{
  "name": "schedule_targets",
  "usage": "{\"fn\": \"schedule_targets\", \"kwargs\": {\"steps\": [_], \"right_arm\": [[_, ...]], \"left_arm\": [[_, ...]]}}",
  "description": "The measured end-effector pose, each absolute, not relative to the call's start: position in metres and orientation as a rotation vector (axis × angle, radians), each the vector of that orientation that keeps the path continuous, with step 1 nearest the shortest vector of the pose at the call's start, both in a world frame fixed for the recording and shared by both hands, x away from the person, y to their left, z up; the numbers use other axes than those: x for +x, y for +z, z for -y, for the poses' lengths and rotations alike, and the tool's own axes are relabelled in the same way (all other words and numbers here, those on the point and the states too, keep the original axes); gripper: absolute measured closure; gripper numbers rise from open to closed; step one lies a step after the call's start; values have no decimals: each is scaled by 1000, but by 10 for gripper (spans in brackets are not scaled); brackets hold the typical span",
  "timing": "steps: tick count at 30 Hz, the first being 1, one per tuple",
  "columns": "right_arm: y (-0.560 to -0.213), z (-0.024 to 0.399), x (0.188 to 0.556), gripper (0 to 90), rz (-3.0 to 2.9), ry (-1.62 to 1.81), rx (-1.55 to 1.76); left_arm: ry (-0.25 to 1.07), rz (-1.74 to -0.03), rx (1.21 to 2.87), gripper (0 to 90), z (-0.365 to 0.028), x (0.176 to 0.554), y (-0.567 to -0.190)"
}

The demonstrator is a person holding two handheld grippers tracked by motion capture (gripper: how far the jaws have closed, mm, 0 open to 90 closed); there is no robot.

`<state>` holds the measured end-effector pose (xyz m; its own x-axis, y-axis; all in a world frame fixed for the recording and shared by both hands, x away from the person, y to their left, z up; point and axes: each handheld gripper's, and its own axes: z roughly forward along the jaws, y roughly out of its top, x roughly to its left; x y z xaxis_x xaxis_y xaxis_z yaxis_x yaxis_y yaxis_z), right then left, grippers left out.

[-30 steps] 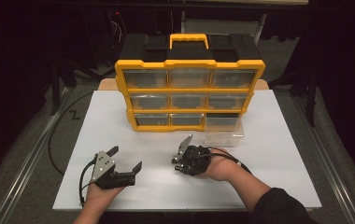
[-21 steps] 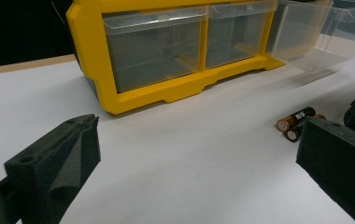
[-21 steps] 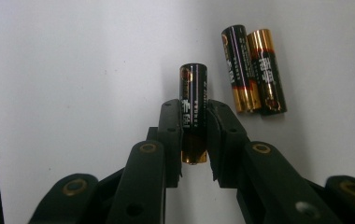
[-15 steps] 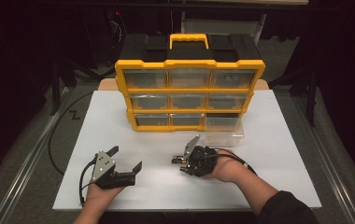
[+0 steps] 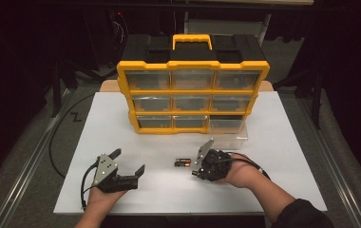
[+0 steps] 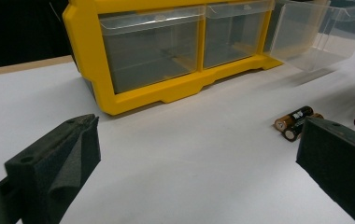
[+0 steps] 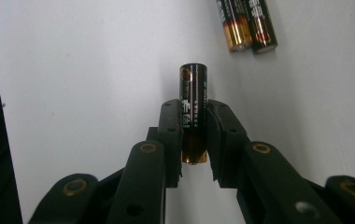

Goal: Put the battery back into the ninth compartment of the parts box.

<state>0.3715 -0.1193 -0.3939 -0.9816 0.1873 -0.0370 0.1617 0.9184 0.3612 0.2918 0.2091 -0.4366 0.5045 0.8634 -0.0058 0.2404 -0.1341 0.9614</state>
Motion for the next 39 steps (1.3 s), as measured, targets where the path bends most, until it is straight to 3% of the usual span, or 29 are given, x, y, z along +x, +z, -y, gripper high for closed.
{"fn": "schedule_targets", "kwargs": {"steps": [39], "right_arm": [[-378, 178, 375, 787, -2990, 448, 371]], "left_arm": [[714, -953, 1655, 4, -209, 292, -437]]}}
